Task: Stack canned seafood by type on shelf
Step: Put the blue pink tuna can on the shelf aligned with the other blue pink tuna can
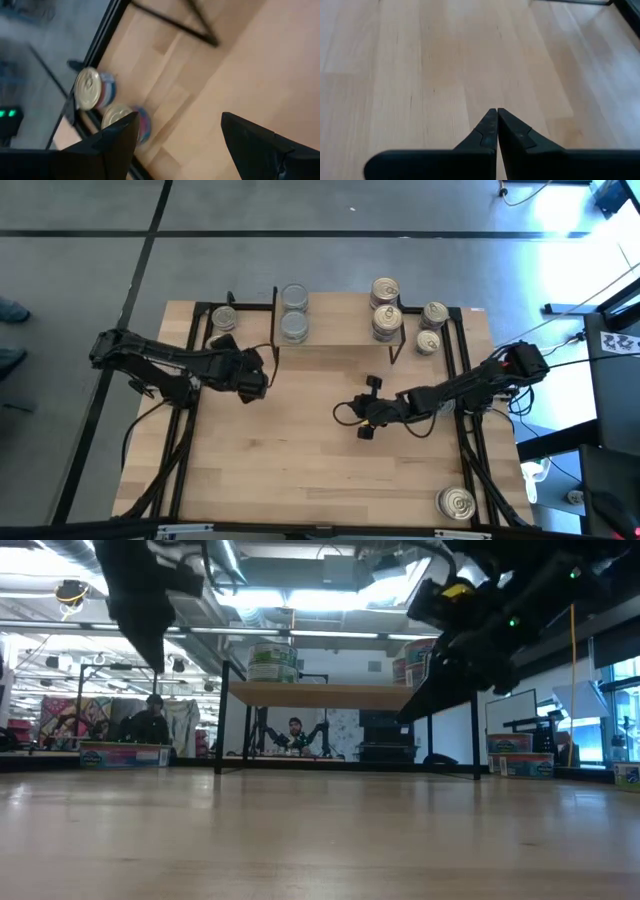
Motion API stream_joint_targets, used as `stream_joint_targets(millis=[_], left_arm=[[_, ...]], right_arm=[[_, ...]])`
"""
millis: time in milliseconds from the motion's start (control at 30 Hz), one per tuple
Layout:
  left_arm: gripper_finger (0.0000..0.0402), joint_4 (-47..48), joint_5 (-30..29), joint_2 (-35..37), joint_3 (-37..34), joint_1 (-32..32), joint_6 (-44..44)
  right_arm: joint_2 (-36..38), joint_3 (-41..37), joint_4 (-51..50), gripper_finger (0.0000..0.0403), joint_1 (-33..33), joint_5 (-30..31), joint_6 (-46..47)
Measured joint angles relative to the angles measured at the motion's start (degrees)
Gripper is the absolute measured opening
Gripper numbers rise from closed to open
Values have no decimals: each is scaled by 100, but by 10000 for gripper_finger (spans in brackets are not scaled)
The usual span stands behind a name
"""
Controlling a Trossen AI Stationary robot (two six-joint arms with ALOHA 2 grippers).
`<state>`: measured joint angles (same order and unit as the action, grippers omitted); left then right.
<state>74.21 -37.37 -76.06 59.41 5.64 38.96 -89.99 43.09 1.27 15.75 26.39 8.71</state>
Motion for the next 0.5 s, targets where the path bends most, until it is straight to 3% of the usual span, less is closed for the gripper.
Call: stream_joint_targets(millis=[267,500], left_arm=[[271,-280,-15,-4,-568,-1102,-370],[195,-340,-310,-84,-906,-2086,-348]], right_arm=[[-232,0,207,14,0,11,11],[-243,0,217,14,-1,15,1]])
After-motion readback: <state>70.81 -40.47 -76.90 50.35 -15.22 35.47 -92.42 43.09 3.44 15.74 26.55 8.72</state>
